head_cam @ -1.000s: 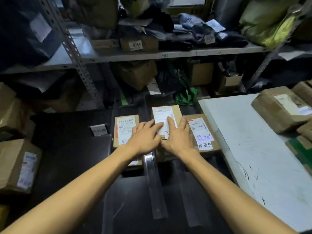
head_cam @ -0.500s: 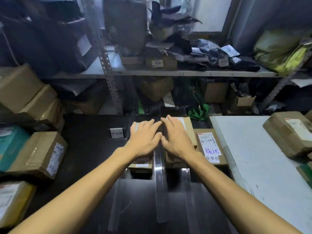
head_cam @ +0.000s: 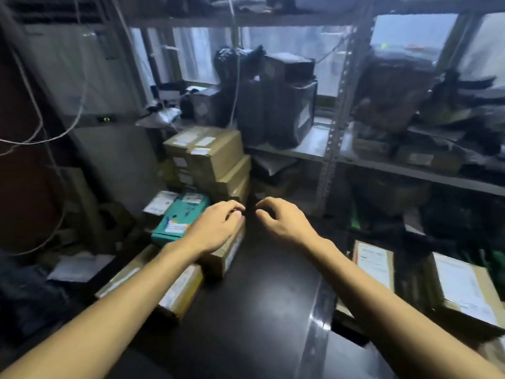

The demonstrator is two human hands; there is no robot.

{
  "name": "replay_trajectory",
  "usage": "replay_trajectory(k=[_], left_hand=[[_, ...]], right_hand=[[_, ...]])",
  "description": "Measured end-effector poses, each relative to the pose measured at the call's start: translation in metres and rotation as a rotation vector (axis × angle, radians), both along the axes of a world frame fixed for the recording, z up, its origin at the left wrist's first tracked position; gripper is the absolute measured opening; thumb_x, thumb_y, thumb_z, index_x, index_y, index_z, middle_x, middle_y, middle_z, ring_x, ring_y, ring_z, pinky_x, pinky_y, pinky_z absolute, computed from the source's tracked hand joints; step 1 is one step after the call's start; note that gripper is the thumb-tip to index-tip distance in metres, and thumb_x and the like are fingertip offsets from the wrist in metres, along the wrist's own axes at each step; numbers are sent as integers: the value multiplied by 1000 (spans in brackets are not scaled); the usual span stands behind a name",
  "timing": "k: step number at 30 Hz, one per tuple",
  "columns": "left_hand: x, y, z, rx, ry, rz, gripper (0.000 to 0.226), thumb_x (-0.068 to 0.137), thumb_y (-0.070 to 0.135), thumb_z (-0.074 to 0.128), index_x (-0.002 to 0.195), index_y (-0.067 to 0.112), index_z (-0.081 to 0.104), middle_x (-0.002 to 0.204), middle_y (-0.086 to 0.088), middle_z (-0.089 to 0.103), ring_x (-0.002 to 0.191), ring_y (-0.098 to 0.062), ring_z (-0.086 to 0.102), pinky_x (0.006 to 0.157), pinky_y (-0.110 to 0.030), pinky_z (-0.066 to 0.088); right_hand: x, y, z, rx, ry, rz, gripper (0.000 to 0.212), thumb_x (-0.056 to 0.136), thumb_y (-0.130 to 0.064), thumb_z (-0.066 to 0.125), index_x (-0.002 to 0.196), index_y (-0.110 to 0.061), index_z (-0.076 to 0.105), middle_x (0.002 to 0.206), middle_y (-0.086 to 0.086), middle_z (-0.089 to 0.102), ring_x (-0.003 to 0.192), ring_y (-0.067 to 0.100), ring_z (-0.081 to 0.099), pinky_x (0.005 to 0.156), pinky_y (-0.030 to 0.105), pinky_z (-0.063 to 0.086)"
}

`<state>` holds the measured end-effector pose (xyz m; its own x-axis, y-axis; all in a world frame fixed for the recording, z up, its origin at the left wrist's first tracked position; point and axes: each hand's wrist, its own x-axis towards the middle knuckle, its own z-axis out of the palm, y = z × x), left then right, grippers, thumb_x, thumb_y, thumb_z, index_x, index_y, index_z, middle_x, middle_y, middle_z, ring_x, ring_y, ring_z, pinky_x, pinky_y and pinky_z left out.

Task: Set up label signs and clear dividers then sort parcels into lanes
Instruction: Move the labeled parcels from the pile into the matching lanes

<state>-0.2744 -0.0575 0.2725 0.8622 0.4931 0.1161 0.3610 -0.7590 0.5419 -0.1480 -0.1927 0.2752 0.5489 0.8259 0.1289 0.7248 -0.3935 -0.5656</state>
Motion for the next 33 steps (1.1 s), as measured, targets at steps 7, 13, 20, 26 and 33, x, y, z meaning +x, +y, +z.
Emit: replay_trajectory(k=[7,13,20,26,33], left_hand=[[-89,118,-22,-100,-2,230,21,97,19,51,111,23,67,116,3,69,101,-12,61,90,-27,45],[-101,196,-62,-184,40,262,21,94,19,53,106,27,68,114,4,70,100,-14,63,92,-32,49],[-52,301,-123,-283,159,231,26,93,16,54,115,21,67,117,-2,68,97,-15,60,93,-27,47],[-13,332,-154,-332,318,87,32,96,22,52,128,20,56,129,-8,56,106,-26,60,95,-35,48],[-3,344,-170,-258,408,-53,32,96,29,51,127,25,46,133,-7,48,118,-27,54,99,-36,42]], right_hand=[[-61,126,-20,-37,66,75,33,96,-39,51,120,-21,66,125,3,67,115,25,60,94,38,48],[-61,212,-60,-122,157,68,37,97,-36,51,127,-17,62,132,7,63,119,25,59,98,39,48],[-32,308,-139,-220,370,-146,51,95,-32,56,139,-11,44,135,18,56,122,31,54,100,37,44],[-24,338,-172,-259,472,-337,63,93,-32,60,146,-15,31,138,20,47,122,35,53,103,44,44],[-42,342,-180,-314,421,-416,70,89,-38,63,147,-24,26,137,15,43,113,35,58,97,45,49]])
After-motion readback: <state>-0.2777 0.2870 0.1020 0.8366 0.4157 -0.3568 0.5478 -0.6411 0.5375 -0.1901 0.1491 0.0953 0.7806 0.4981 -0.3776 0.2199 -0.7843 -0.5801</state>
